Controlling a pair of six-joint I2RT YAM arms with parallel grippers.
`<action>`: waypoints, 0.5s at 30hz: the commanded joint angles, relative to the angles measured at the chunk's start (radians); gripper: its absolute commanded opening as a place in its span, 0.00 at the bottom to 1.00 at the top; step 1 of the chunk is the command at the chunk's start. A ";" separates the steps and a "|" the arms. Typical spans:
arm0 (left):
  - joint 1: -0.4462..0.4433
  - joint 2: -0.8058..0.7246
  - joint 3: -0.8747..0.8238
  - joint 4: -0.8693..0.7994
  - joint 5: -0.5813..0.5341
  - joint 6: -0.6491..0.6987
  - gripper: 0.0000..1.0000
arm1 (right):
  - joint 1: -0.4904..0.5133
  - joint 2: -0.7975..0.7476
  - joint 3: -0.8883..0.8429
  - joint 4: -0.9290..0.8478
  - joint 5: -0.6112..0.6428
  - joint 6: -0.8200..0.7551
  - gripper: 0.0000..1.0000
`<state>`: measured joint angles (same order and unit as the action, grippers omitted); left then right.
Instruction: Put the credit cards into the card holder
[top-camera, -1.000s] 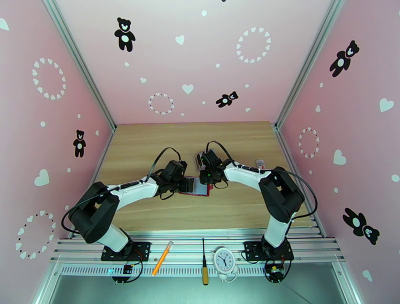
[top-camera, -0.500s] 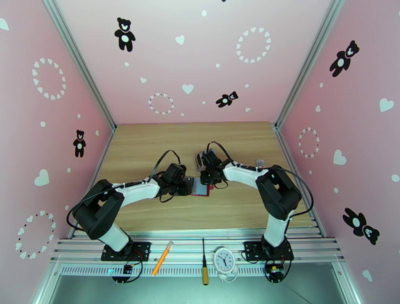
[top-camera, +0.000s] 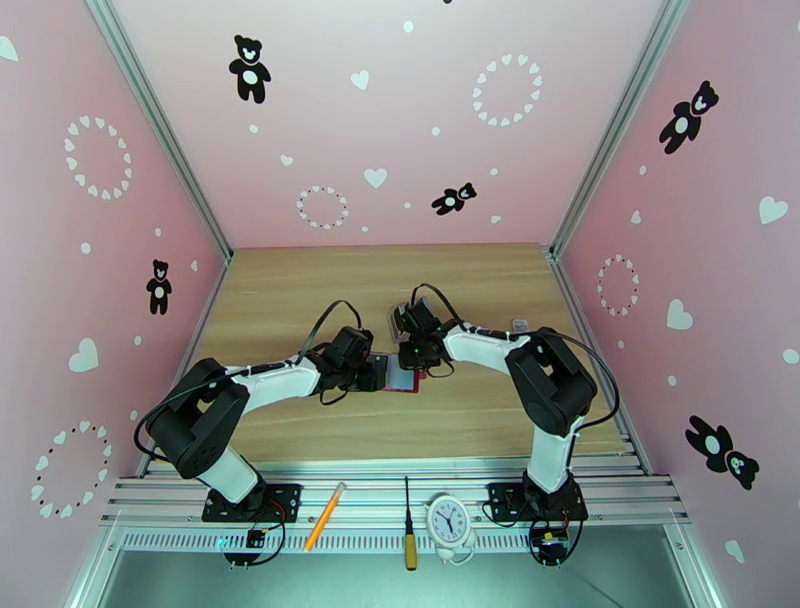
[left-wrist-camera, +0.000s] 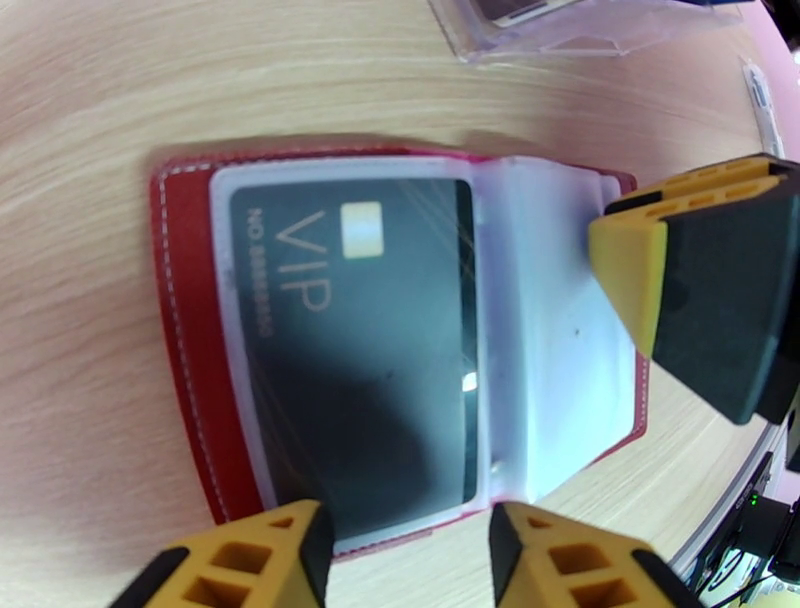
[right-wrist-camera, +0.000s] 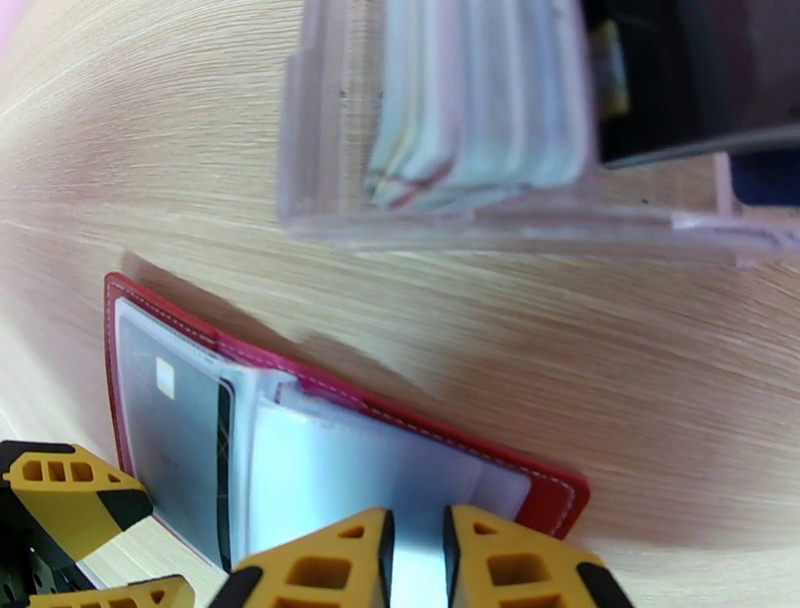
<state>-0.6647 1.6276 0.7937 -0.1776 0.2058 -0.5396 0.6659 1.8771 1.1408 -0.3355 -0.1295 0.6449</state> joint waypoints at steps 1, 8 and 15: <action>-0.007 0.030 -0.019 -0.016 0.000 0.001 0.50 | 0.010 0.024 0.013 -0.005 -0.019 0.007 0.21; -0.008 0.024 -0.014 -0.017 0.004 0.004 0.51 | 0.018 0.016 0.020 -0.009 -0.019 0.011 0.21; -0.008 0.027 -0.011 -0.014 0.010 0.004 0.51 | 0.023 0.011 0.030 -0.014 -0.021 0.009 0.21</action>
<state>-0.6678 1.6279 0.7937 -0.1719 0.2062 -0.5396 0.6788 1.8782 1.1461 -0.3336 -0.1402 0.6476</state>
